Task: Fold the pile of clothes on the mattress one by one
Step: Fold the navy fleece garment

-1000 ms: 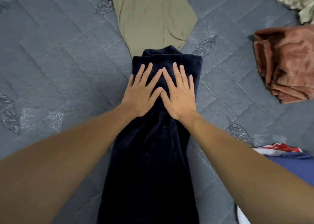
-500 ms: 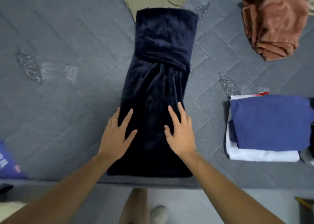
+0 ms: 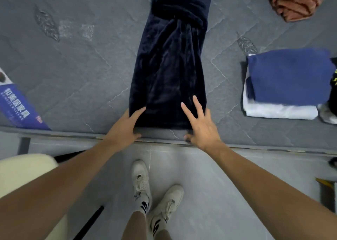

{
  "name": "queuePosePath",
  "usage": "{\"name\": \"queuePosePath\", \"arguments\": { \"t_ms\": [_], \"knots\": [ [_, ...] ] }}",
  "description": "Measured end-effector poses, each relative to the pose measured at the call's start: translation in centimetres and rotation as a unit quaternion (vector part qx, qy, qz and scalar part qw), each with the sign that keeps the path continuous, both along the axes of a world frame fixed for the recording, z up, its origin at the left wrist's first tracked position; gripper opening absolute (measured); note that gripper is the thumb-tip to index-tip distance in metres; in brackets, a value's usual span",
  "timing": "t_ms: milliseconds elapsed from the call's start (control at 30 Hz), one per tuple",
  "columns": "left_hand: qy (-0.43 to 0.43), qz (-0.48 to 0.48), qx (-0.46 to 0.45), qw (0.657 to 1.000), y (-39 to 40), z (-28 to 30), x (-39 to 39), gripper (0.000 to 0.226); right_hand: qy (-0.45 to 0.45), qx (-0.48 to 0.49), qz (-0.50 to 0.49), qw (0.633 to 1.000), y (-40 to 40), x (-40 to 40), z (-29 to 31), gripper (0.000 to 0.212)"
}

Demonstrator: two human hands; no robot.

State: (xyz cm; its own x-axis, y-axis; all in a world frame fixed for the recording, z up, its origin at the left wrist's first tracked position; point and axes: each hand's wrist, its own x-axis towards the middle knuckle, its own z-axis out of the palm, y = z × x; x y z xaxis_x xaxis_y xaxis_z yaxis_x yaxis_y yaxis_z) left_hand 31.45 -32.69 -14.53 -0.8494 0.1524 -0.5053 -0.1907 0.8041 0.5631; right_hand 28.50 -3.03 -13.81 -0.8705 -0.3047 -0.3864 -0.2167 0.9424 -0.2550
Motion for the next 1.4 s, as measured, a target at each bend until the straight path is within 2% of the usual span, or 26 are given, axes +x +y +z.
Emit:
{"name": "queuePosePath", "arguments": {
  "t_ms": [133, 233, 367, 433, 500, 600, 667, 733, 767, 833, 900, 967, 1033, 1067, 1133, 1167, 1200, 1267, 1333, 1400],
  "knots": [
    [0.106, -0.008, -0.065, 0.992, 0.0, -0.6, 0.1, 0.088, 0.077, -0.006, 0.035, 0.996, 0.2, -0.2, -1.1, 0.114],
    [0.149, 0.007, -0.090, 0.985, 0.1, 0.0, -0.9, 0.078, 0.131, 0.019, 0.067, 0.989, 0.7, -1.2, -1.0, 0.100],
    [0.214, -0.039, -0.137, 0.967, -0.4, 2.1, -2.2, 0.064, 0.218, 0.082, 0.159, 0.959, 0.9, -3.3, 0.6, 0.057],
    [0.255, -0.077, -0.143, 0.953, -1.1, 3.0, -3.1, 0.055, 0.219, 0.092, 0.185, 0.954, 0.9, -4.1, 1.9, 0.044],
    [0.263, -0.116, -0.104, 0.952, -2.0, 3.8, -4.3, 0.047, 0.197, 0.068, 0.207, 0.956, 1.3, -5.0, 3.1, 0.044],
    [0.204, -0.121, -0.002, 0.972, -3.1, 4.8, -6.8, 0.036, 0.108, -0.031, 0.181, 0.977, 2.2, -7.1, 4.5, 0.039],
    [0.105, -0.008, 0.087, 0.991, -2.9, 5.7, -8.6, 0.031, 0.017, -0.076, 0.095, 0.992, 2.4, -8.7, 5.8, 0.030],
    [0.005, 0.122, 0.157, 0.980, -2.3, 6.4, -10.7, 0.018, -0.015, -0.084, 0.025, 0.996, 2.1, -10.5, 6.6, 0.025],
    [-0.018, 0.162, 0.164, 0.973, -2.1, 6.3, -11.7, 0.011, -0.011, -0.083, 0.005, 0.996, 1.8, -11.4, 6.7, 0.024],
    [-0.029, 0.204, 0.138, 0.969, -1.6, 5.6, -13.7, 0.015, 0.030, -0.075, -0.022, 0.997, 0.9, -13.1, 6.3, 0.028],
    [0.002, 0.205, 0.050, 0.977, -1.0, 4.8, -15.3, 0.030, 0.107, -0.053, -0.054, 0.991, 0.2, -14.4, 5.4, 0.039],
    [0.100, 0.171, -0.109, 0.974, -0.2, 4.0, -16.2, 0.039, 0.218, -0.009, -0.058, 0.974, -0.7, -15.1, 4.4, 0.050],
    [0.254, 0.110, -0.243, 0.930, 0.8, 3.6, -16.3, 0.038, 0.307, 0.036, -0.007, 0.951, -1.8, -15.3, 3.8, 0.052],
    [0.322, 0.057, -0.262, 0.908, 1.4, 3.7, -16.1, 0.036, 0.320, 0.037, 0.028, 0.946, -2.3, -15.3, 3.3, 0.055],
    [0.397, -0.089, -0.197, 0.892, 2.3, 3.0, -15.2, 0.031, 0.293, 0.011, 0.086, 0.952, -2.6, -14.8, 2.0, 0.058],
    [0.388, -0.147, -0.159, 0.896, 2.5, 2.4, -14.5, 0.030, 0.266, -0.006, 0.098, 0.959, -2.4, -14.4, 1.3, 0.059],
    [0.354, -0.176, -0.137, 0.908, 2.4, 1.8, -13.9, 0.037, 0.234, -0.025, 0.095, 0.967, -1.9, -14.0, 0.7, 0.062],
    [0.266, -0.190, -0.134, 0.936, 1.9, 0.6, -13.1, 0.069, 0.160, -0.055, 0.073, 0.983, -0.5, -12.7, 0.1, 0.071],
    [0.227, -0.214, -0.154, 0.938, 1.4, -0.4, -13.3, 0.091, 0.098, -0.045, 0.084, 0.991, 0.4, -11.9, 0.0, 0.088],
    [0.223, -0.239, -0.172, 0.929, 1.3, -1.3, -14.1, 0.097, 0.063, -0.013, 0.105, 0.992, 0.6, -12.0, -0.4, 0.109]
  ]
}}
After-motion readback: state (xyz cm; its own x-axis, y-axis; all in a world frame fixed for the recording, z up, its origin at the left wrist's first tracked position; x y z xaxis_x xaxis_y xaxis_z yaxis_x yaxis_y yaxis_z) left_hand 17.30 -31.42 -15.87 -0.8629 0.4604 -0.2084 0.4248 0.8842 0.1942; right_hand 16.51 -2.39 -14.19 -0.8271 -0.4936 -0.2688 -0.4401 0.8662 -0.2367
